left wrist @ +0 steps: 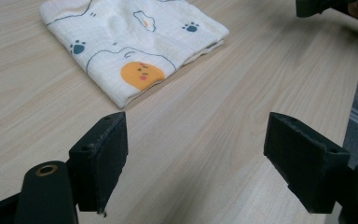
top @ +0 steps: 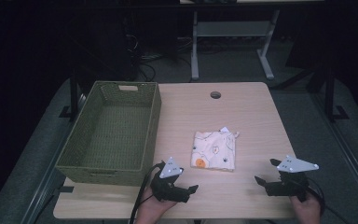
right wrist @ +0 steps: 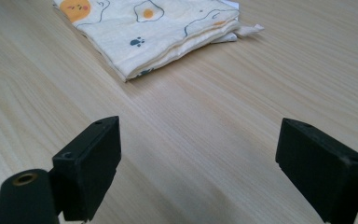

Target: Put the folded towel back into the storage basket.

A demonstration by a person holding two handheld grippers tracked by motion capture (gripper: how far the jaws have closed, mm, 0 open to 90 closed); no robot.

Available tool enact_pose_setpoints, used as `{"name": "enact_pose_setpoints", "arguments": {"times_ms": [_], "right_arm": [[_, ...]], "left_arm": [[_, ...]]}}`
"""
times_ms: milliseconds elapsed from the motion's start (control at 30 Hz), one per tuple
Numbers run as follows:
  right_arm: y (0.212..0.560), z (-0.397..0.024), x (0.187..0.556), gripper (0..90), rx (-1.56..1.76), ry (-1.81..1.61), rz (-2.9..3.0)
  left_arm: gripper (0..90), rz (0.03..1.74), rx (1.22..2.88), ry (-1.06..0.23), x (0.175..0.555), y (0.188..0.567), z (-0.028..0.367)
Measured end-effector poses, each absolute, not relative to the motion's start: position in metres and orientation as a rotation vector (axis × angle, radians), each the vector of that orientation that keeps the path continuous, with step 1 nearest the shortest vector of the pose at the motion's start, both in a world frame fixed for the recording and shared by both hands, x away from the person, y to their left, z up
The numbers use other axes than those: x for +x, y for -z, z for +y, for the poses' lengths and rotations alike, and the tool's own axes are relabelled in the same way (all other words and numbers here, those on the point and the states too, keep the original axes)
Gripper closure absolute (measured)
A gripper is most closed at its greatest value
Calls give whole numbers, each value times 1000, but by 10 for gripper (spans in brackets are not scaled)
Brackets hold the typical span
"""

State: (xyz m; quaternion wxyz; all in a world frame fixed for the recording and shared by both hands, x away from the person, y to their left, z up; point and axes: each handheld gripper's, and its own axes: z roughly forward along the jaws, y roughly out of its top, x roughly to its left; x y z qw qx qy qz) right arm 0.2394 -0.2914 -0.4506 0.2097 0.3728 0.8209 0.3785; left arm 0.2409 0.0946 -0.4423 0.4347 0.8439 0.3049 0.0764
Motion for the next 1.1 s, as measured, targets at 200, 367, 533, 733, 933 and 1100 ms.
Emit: {"name": "enact_pose_setpoints", "arguments": {"times_ms": [200, 367, 533, 733, 933, 1100], "right_arm": [[450, -291, 238, 135, 1028, -1054, 2282], [449, -293, 237, 135, 1028, -1064, 2268], [450, -292, 238, 135, 1035, -1060, 2276], [446, -296, 233, 135, 1043, -1093, 2246], [447, -297, 235, 135, 1029, -1099, 2259], [448, -296, 238, 135, 1031, -1105, 2269]], "left_arm": [[218, 747, 2127, -182, 245, 438, 89], [200, 759, 2161, -180, 256, 433, 84], [200, 764, 2193, -182, 264, 428, 75], [200, 737, 2248, -221, 271, 424, 63], [215, 708, 2310, -269, 280, 421, 50], [218, 715, 2329, -256, 290, 423, 37]]}}
